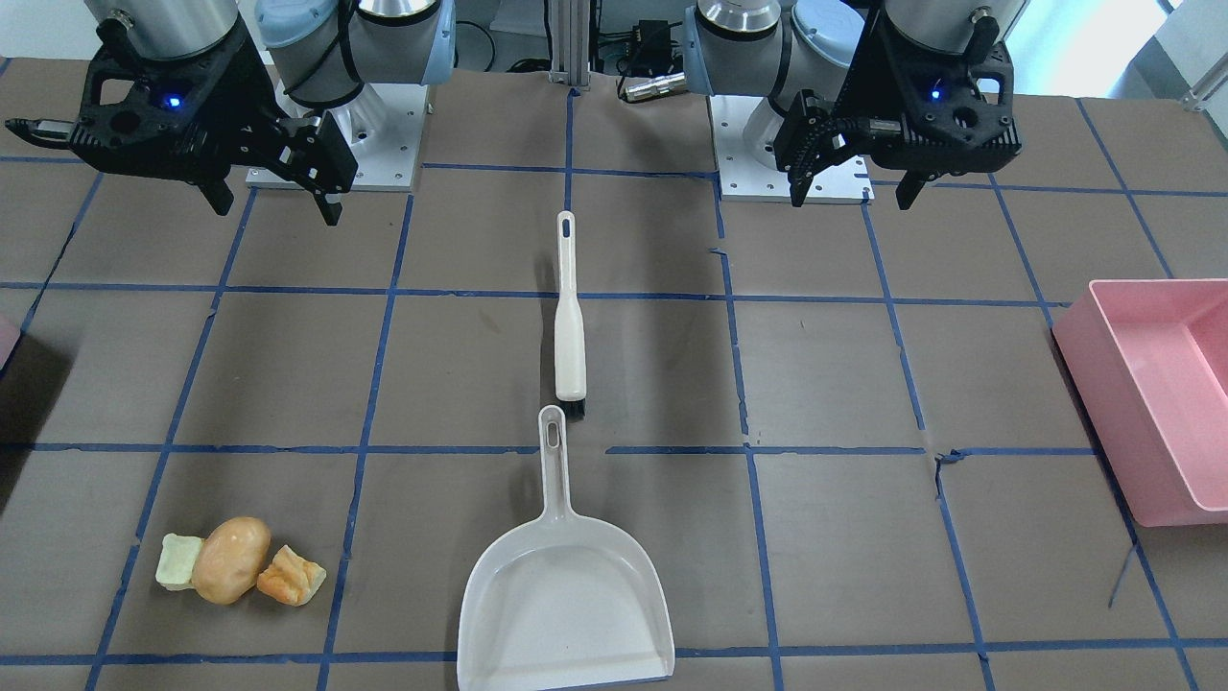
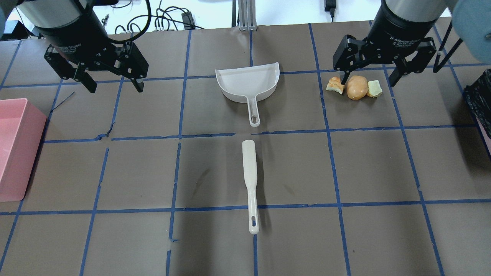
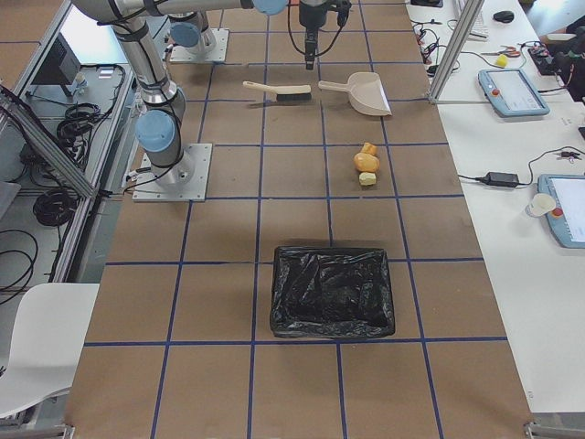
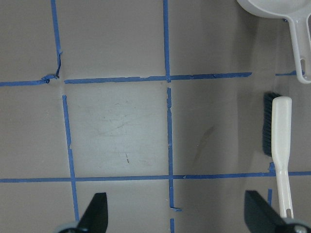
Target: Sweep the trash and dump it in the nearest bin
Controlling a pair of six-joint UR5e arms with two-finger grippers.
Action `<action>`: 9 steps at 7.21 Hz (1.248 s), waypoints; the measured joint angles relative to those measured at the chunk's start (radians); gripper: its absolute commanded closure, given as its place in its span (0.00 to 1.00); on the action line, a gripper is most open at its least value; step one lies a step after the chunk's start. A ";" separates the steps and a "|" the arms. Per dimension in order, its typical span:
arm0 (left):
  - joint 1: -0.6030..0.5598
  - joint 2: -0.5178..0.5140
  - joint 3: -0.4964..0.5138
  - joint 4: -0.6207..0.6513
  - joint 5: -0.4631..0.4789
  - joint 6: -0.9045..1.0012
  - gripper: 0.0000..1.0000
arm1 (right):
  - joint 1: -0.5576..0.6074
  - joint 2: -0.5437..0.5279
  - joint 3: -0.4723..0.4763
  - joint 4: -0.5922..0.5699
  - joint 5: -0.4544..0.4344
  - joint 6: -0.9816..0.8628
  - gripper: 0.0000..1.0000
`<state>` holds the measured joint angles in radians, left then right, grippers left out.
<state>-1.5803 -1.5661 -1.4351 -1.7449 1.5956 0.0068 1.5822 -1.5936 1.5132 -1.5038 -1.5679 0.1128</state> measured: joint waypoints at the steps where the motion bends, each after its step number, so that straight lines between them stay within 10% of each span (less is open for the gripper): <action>1: 0.000 -0.001 0.000 0.000 -0.002 0.000 0.00 | -0.001 0.000 -0.001 -0.003 -0.005 -0.002 0.00; 9: 0.000 -0.007 -0.001 0.003 -0.012 -0.002 0.00 | -0.002 0.011 0.004 -0.059 -0.080 -0.014 0.00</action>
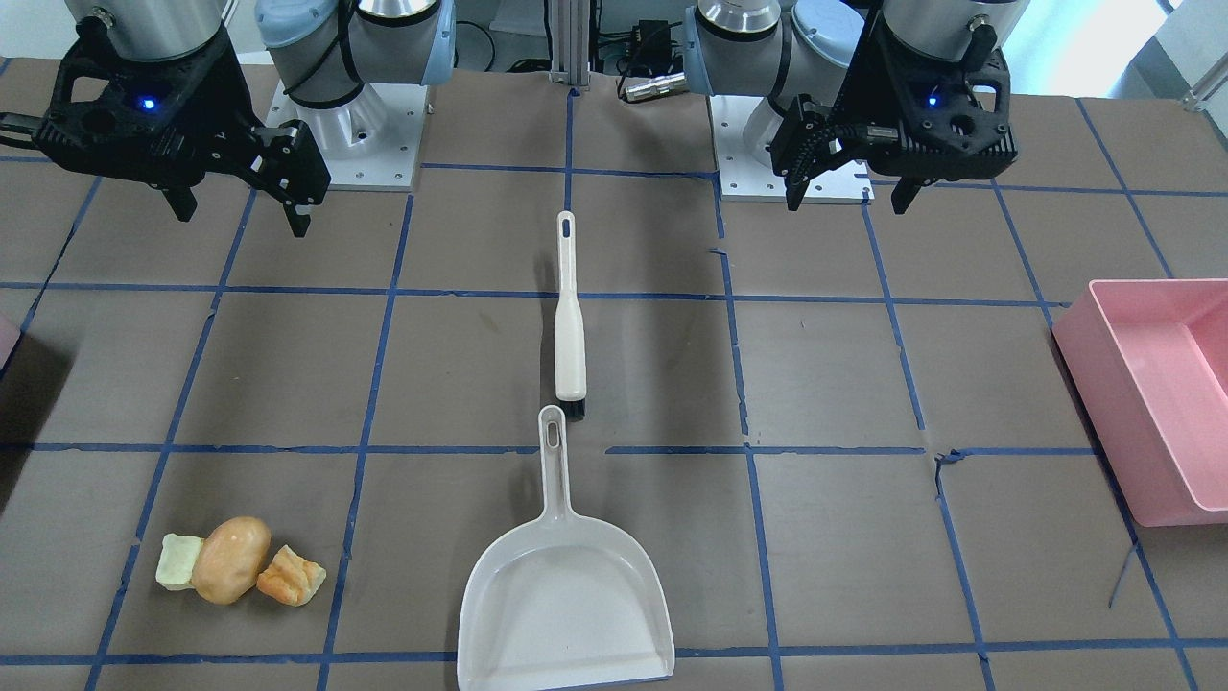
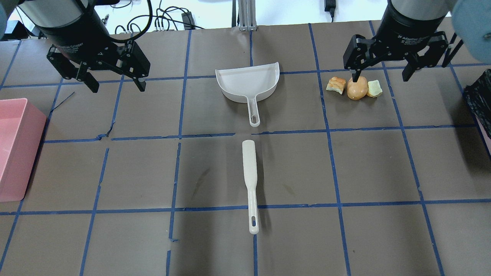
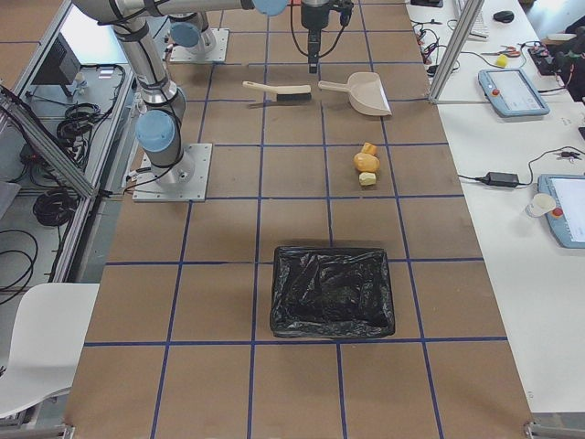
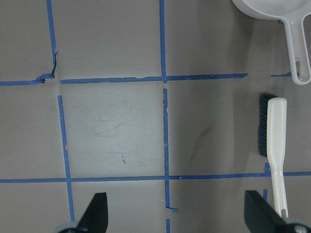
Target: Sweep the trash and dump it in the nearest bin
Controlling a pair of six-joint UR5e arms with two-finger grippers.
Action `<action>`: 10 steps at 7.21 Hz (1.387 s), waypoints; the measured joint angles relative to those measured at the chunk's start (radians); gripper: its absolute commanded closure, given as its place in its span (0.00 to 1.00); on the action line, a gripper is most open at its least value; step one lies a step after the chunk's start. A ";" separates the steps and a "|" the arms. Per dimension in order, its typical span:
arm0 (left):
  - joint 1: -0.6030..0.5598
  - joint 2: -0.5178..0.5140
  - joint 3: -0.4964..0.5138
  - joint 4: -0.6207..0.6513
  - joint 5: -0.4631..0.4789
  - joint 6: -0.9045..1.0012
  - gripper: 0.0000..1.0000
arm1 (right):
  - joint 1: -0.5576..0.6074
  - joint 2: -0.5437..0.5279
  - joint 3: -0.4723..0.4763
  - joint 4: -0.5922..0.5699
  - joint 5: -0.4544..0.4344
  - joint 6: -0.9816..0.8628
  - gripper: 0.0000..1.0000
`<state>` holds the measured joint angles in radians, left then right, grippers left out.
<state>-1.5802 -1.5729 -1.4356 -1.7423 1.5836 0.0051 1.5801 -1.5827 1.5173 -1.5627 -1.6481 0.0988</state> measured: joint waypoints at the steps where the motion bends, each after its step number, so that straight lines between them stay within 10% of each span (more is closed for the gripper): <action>1: -0.001 0.000 0.000 0.000 0.000 0.000 0.00 | 0.001 0.020 -0.001 -0.015 0.010 0.002 0.00; 10: -0.001 -0.001 -0.007 0.007 -0.001 -0.001 0.00 | 0.010 0.103 0.012 -0.025 0.075 -0.039 0.00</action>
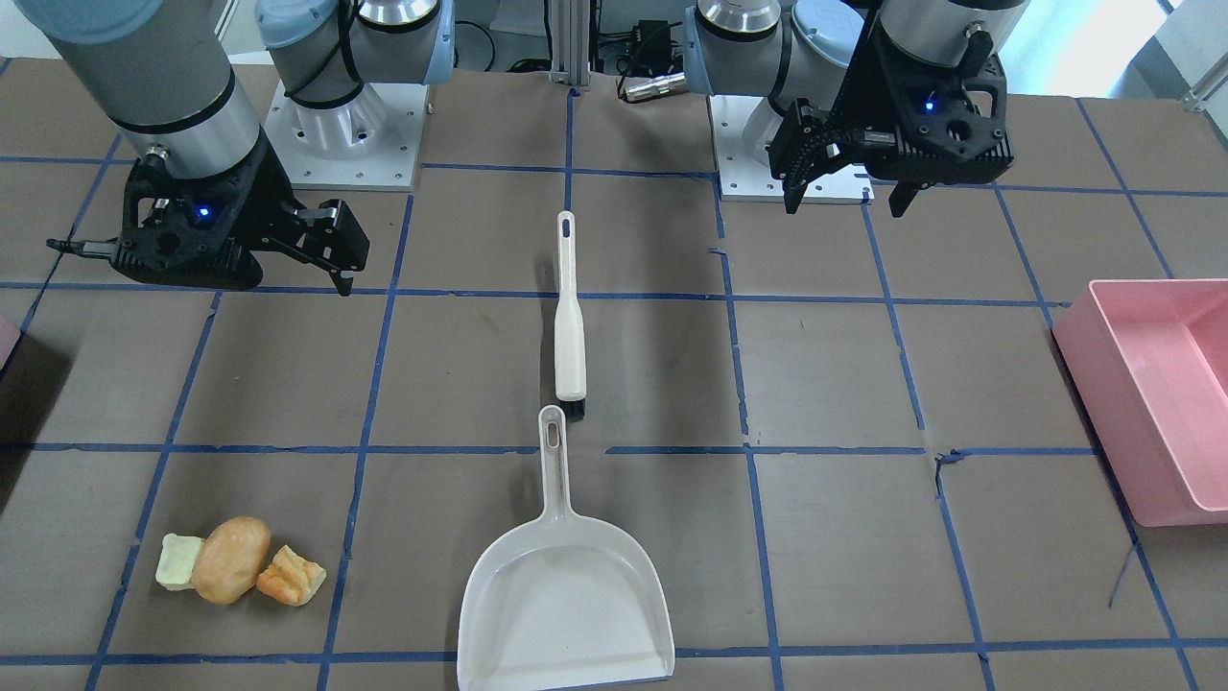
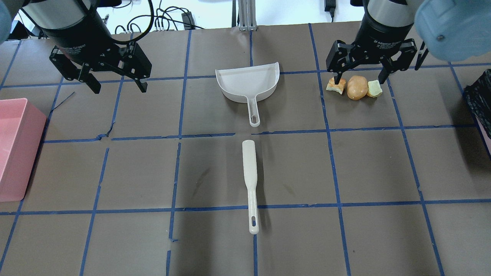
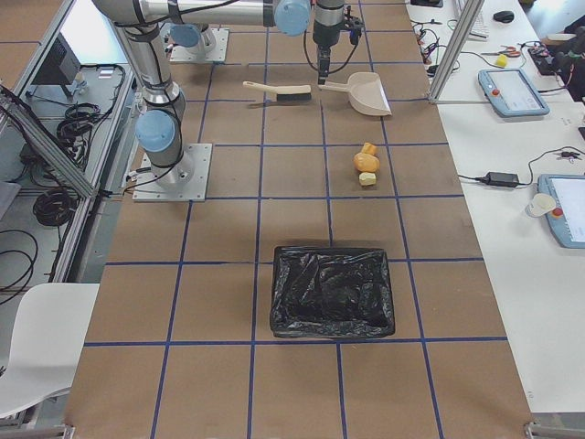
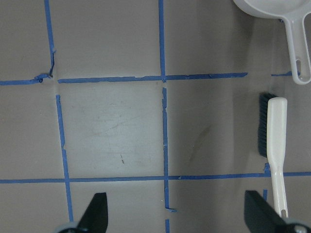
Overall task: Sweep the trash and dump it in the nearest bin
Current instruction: 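Move the right gripper over to the white dustpan handle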
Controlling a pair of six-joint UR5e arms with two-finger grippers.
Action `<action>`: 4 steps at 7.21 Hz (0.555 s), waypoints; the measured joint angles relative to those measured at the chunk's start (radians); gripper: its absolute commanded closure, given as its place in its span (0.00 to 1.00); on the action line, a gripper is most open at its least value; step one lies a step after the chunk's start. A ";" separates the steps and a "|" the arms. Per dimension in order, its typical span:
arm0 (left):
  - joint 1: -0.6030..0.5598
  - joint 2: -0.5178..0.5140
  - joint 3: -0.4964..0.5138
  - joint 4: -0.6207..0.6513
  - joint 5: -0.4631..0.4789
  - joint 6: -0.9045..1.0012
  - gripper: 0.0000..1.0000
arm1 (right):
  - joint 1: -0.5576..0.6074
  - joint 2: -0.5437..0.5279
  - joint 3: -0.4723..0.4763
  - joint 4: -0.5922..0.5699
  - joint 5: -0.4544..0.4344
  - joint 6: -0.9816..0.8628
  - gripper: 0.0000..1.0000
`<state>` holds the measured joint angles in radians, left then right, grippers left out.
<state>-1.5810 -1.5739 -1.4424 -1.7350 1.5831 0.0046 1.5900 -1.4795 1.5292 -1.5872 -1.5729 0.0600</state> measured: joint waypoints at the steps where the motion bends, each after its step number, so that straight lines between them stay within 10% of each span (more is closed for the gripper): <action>1: 0.000 0.000 -0.001 0.000 0.000 0.000 0.00 | 0.002 0.014 0.000 -0.001 0.028 -0.004 0.00; 4: 0.001 0.000 -0.001 0.000 0.000 0.000 0.00 | 0.047 0.049 -0.005 -0.063 0.094 0.000 0.00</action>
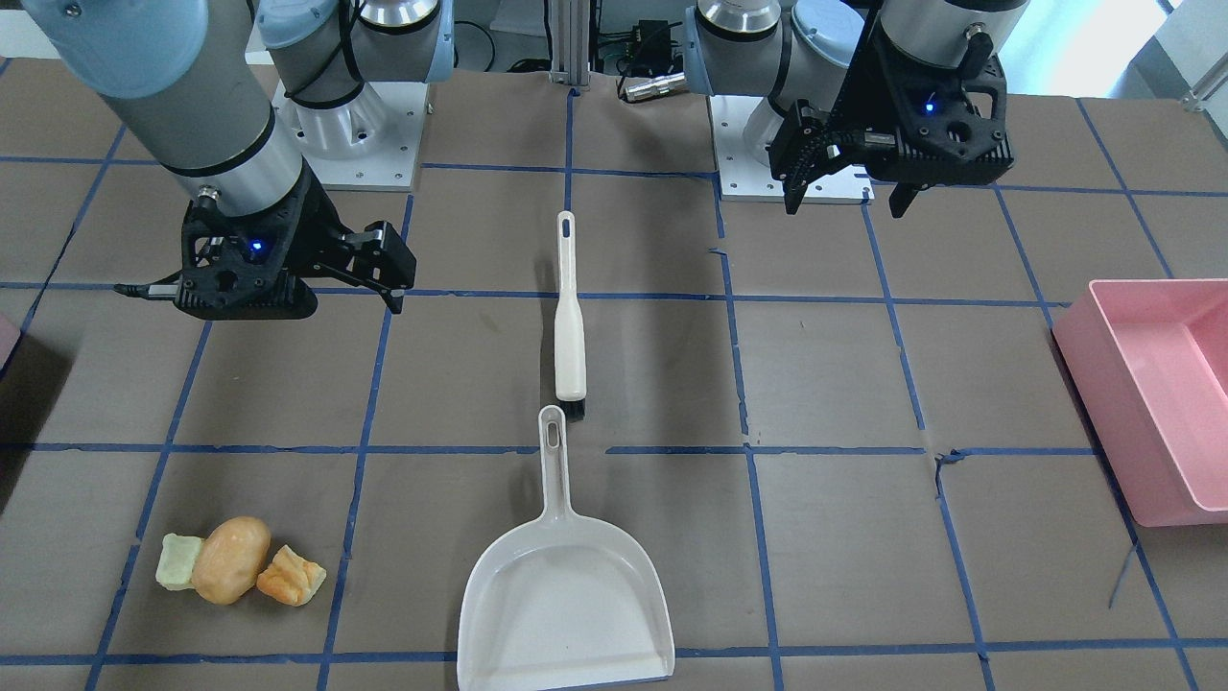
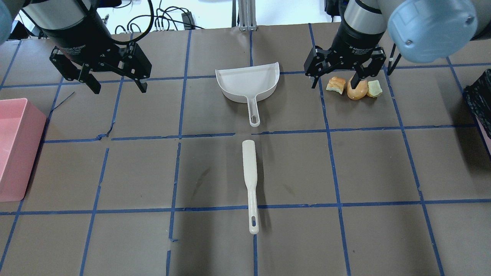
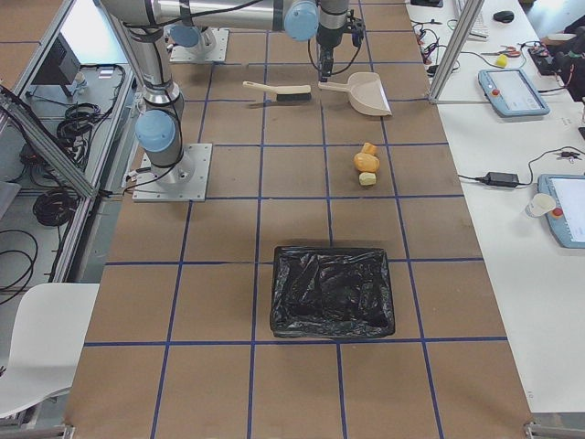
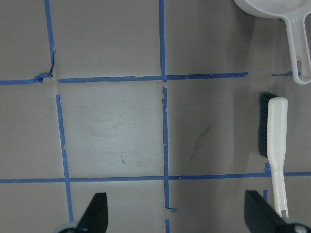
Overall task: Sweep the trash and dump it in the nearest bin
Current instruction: 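Move the right gripper over to the white dustpan handle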
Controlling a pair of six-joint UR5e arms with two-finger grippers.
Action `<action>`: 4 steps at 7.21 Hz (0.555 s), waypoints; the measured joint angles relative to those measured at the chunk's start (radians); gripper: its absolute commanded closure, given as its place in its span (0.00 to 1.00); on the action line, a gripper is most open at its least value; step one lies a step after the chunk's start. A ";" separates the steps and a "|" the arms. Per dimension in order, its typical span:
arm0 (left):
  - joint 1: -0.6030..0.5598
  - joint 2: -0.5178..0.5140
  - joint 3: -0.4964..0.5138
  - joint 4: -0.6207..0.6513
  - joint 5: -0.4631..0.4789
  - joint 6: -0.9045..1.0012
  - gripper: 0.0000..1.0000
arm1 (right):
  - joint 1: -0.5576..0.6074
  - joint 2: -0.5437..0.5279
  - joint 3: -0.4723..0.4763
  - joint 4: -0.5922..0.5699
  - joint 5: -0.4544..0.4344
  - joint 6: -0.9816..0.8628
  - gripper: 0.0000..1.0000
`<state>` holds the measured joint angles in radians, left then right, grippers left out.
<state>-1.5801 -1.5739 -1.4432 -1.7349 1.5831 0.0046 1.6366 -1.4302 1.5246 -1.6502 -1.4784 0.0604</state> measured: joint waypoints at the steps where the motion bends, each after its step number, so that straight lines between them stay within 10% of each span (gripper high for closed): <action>1: 0.000 0.000 0.001 0.000 0.000 0.000 0.00 | 0.033 0.026 -0.009 -0.056 -0.003 0.006 0.02; 4: 0.000 0.000 0.003 0.000 0.000 0.001 0.00 | 0.104 0.154 -0.112 -0.161 0.003 0.024 0.04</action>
<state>-1.5800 -1.5739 -1.4404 -1.7349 1.5831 0.0058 1.7407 -1.2766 1.4122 -1.8109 -1.4749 0.0846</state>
